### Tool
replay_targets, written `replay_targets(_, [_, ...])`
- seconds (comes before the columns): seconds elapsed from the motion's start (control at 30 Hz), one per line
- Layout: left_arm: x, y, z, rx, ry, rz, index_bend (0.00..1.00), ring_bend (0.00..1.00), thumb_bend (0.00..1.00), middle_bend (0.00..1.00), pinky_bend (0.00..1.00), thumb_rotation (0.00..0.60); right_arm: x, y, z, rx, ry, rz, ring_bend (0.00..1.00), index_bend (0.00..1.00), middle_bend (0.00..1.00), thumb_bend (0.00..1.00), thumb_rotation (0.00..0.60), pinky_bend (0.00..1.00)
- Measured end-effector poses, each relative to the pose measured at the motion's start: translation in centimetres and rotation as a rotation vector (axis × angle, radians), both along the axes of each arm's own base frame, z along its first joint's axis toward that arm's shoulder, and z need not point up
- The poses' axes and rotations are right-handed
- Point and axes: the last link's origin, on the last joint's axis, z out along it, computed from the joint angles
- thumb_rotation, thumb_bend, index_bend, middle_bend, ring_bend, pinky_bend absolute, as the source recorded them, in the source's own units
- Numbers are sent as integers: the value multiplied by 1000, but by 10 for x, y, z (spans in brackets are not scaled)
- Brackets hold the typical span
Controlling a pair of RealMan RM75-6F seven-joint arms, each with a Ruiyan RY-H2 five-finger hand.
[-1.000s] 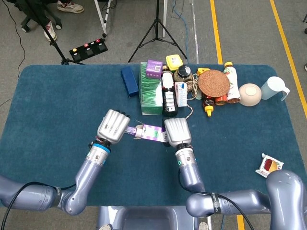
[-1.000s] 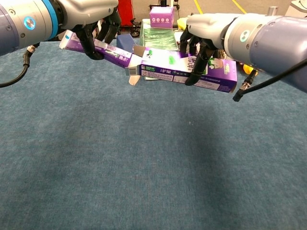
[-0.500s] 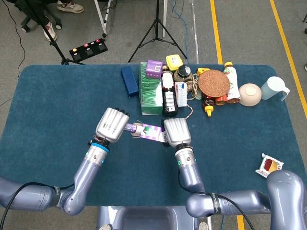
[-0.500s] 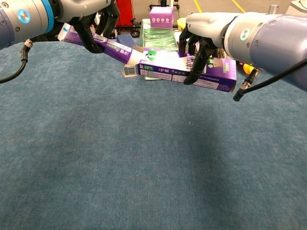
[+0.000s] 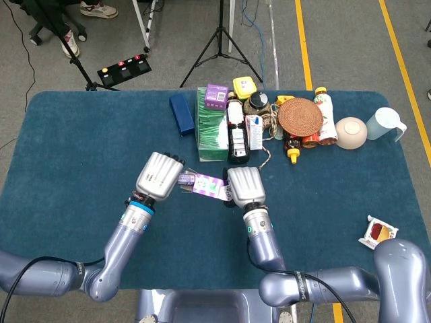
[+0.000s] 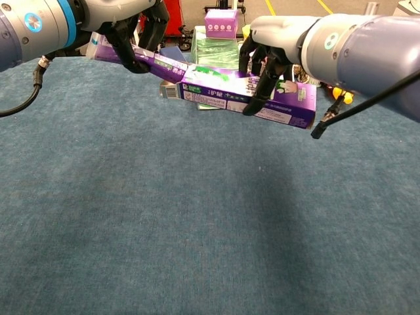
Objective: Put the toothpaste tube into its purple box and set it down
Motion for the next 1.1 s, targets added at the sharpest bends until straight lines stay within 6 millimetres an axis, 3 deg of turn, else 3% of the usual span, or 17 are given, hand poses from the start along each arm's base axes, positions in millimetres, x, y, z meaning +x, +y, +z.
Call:
replay_targets(0.33, [-1, -1, 4, 7, -39, -17, 702, 536, 325, 549, 718, 600, 3, -4, 10, 11, -126, -58, 713, 508, 641, 376, 600, 859])
replay_targets(0.6, [-1, 1, 2, 9, -68, -50, 702, 511, 320, 548, 652, 600, 8, -6, 19, 7, -259, -38, 716, 515, 649, 389, 600, 860])
replay_targets(0.73, [2, 1, 3, 21, -89, -81, 683, 484, 320, 504, 637, 600, 9, -5, 24, 10, -307, -6, 717, 518, 652, 392, 600, 859])
replay_targets(0.97, [9, 0, 4, 49, -135, -155, 499, 436, 318, 365, 617, 600, 4, 4, 27, 31, -350, 56, 717, 521, 655, 399, 600, 859])
replay_targets(1.03, [11, -1, 4, 56, -150, -172, 401, 410, 315, 303, 606, 600, 1, 8, 28, 43, -361, 70, 718, 521, 655, 400, 600, 860])
replay_targets(1.1, [11, -2, 3, 59, -155, -179, 228, 327, 300, 179, 566, 600, -2, 10, 28, 50, -366, 78, 718, 521, 655, 401, 600, 860])
